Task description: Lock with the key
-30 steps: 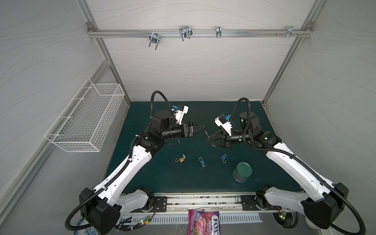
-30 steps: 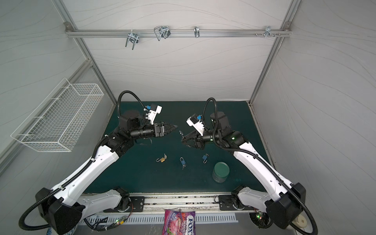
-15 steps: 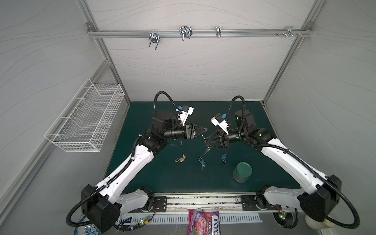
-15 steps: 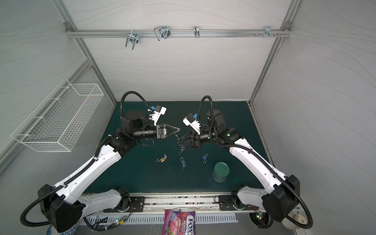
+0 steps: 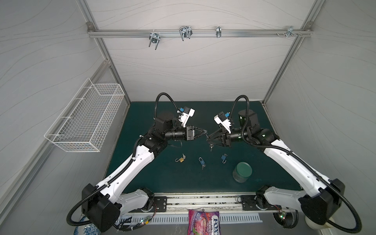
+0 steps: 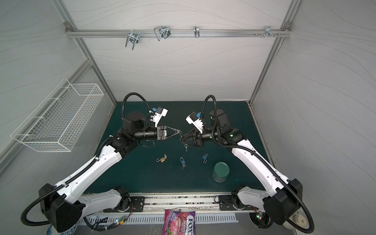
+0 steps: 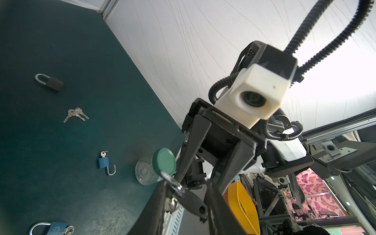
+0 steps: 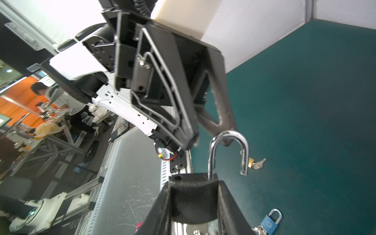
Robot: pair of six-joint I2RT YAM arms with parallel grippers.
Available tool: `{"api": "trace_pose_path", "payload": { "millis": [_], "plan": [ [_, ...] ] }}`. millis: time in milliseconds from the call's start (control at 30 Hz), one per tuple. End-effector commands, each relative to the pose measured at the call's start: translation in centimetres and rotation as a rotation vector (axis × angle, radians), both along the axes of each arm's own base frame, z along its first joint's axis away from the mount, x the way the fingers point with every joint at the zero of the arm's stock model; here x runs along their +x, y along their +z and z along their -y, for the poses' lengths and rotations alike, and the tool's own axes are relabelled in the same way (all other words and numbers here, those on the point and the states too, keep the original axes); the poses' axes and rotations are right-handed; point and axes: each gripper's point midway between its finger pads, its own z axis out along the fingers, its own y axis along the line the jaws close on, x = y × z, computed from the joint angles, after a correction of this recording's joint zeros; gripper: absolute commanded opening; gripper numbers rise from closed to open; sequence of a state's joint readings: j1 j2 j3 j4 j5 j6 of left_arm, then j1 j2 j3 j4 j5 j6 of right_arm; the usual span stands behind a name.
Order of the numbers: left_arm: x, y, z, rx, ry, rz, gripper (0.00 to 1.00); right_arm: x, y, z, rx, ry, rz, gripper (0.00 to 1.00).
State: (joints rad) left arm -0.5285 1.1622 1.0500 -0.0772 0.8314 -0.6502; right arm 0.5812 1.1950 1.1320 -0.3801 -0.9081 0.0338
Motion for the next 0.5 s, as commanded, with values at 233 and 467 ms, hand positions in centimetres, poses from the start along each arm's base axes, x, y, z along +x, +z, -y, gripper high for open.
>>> {"api": "trace_pose_path", "payload": {
  "millis": [233, 467],
  "plan": [
    [0.2, 2.2, -0.2, -0.026, 0.031, 0.086, 0.64, -2.8, 1.8, -0.3, 0.064, 0.156, -0.005, 0.00],
    [0.0, 2.6, 0.4, -0.050, -0.003, 0.085, 0.69, -4.0, 1.0, -1.7, 0.054, 0.227, -0.020, 0.00]
  ]
}}
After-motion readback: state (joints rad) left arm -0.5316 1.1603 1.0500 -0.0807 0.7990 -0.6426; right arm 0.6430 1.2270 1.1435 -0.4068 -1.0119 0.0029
